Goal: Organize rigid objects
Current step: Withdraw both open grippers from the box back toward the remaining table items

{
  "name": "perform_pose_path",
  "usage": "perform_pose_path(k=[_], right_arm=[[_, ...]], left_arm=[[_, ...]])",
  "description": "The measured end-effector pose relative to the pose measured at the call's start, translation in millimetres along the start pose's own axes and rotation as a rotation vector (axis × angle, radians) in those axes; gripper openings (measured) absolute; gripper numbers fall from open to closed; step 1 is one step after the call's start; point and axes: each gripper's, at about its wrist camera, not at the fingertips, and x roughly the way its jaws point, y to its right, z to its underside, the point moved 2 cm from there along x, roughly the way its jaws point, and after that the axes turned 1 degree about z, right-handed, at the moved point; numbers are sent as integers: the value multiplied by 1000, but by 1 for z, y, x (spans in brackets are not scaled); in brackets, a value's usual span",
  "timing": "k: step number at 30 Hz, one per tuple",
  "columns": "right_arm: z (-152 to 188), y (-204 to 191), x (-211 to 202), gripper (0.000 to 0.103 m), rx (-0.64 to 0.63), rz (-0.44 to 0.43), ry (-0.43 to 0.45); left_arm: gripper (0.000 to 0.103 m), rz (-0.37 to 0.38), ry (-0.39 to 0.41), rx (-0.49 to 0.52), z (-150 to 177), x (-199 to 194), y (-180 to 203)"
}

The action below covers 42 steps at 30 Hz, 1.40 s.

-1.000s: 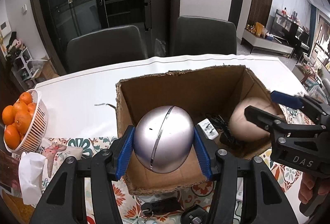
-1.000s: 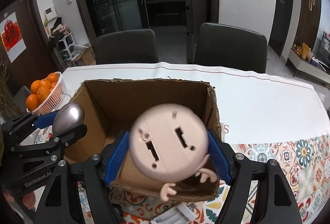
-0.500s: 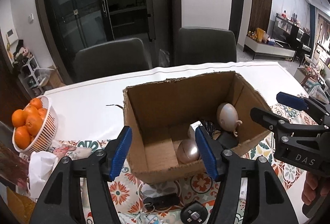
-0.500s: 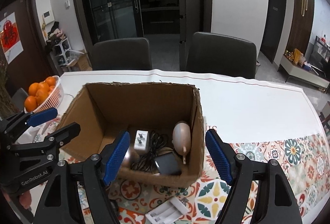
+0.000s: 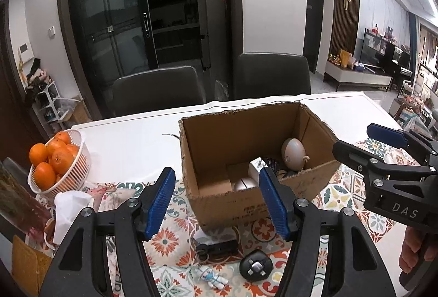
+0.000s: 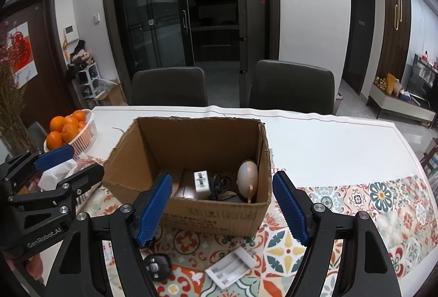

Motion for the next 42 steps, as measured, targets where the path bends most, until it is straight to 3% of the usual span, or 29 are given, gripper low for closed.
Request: perform_pose_path(k=[25, 42], right_arm=[[51, -46, -24, 77, -43, -24, 9], [94, -29, -14, 78, -90, -16, -33]], left_arm=[[63, -46, 9, -29, 73, -41, -22], [63, 12, -86, -57, 123, -19, 6]])
